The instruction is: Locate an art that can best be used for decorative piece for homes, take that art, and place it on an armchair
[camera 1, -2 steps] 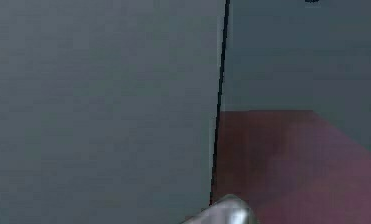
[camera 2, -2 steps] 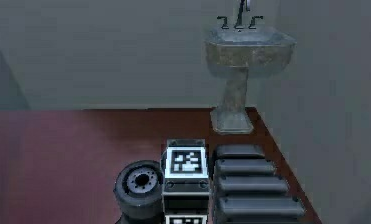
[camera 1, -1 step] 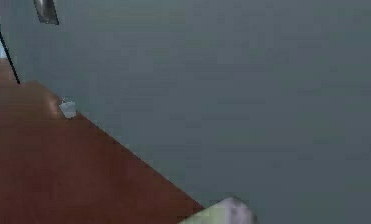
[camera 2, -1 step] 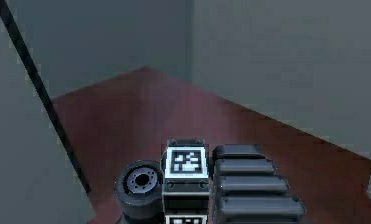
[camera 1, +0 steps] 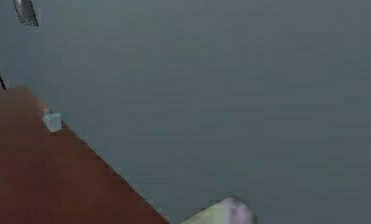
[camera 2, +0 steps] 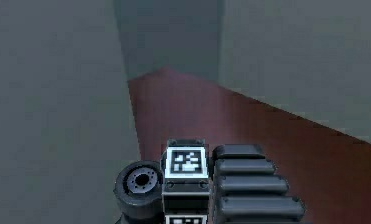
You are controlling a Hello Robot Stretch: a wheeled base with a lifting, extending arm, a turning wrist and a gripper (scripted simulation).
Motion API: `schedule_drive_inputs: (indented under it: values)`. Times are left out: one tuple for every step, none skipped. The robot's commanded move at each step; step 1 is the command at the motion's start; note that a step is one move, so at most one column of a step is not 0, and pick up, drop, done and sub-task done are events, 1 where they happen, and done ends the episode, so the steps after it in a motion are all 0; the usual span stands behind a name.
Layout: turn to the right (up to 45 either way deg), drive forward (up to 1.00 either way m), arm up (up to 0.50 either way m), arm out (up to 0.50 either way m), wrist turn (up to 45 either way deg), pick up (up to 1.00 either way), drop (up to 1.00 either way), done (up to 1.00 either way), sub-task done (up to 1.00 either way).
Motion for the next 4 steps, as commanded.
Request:
schedule_drive_inputs:
  values:
    - [-45.0, 0.00, 0.00, 0.00, 0.0, 0.00, 0.00, 0.00, 0.00]
    - [-3.0, 0.00, 0.00, 0.00, 0.0, 0.00, 0.00, 0.00, 0.00]
    - [0.0, 1.00, 0.00, 0.00, 0.0, 0.00, 0.00, 0.00, 0.00]
    - [0.0, 1.00, 0.00, 0.00, 0.0, 0.00, 0.00, 0.00, 0.00]
